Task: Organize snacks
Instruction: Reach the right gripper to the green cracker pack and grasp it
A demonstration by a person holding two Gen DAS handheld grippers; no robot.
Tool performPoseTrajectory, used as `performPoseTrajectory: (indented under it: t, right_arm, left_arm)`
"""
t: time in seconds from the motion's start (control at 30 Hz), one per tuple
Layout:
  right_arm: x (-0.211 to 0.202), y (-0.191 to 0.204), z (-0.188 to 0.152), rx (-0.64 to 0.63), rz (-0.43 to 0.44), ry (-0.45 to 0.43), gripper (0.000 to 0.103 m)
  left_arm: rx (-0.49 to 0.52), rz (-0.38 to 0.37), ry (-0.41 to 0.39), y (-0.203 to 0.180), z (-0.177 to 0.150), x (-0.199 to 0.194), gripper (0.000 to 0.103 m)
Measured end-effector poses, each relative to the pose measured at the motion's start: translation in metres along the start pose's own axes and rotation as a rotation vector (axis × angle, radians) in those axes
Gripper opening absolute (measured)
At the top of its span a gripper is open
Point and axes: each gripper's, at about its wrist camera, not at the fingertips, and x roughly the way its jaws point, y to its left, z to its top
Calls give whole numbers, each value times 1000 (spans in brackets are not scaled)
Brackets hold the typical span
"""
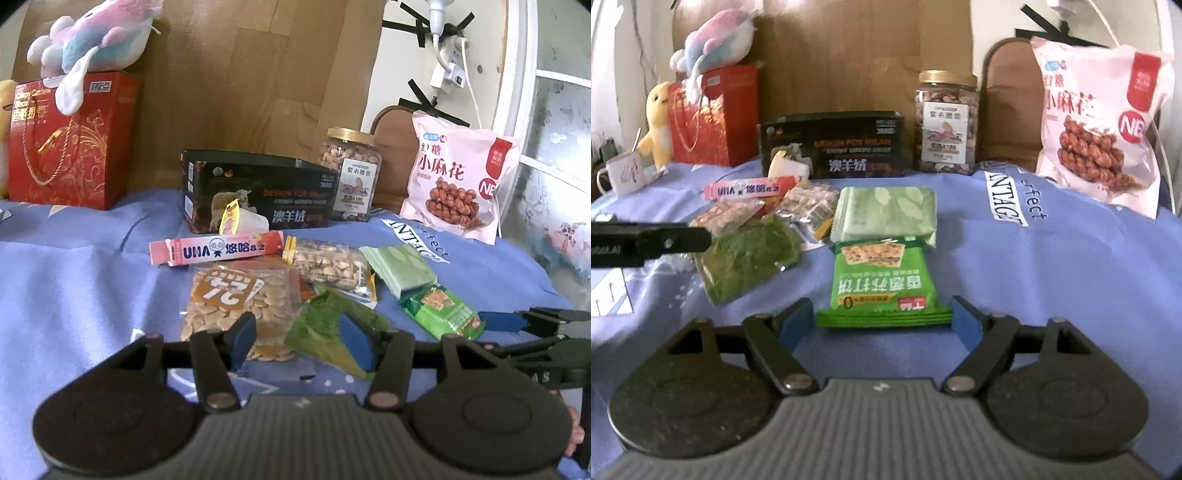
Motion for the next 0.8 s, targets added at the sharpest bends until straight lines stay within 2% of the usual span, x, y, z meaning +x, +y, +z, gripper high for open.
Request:
performPoseTrajectory:
  t: [0.17, 0.23, 0.33, 0.4, 0.47, 0.5, 0.57, 0.67, 0.73, 0.8]
  right_arm:
    - [-4, 3, 1, -17, 32, -6, 74]
    - [-8, 8, 0, -54, 74, -12, 67]
    - [-18, 19, -7, -157, 206, 5, 67]
    - [-25, 29, -13, -239, 285, 8, 67]
    - [-33, 37, -18, -301, 439, 19, 68]
    - [-36, 43, -21, -334, 484, 16, 68]
    - [-36, 49, -21, -356, 460, 2, 76]
    - [-26, 36, -13, -249, 403, 23, 81]
    - [-25, 27, -11, -187, 361, 18, 81]
    - [-22, 24, -10, -164, 272, 9, 81]
  left_arm:
    - [-7, -12, -16, 1, 0, -3, 56]
    - [-8, -16, -18, 2, 0, -4, 63]
    - [-11, -25, -32, 3, 1, -6, 70]
    - [-8, -37, -36, 2, 0, -7, 70]
    - [0, -59, -39, 1, 0, -8, 70]
    - [6, -75, -40, 0, 0, -8, 70]
    - [18, -113, -41, -1, -1, -10, 70]
    - [32, -150, -45, -4, -3, -11, 70]
    - [36, -141, -58, -6, -4, -13, 70]
    - [32, -147, -61, -8, -6, -14, 70]
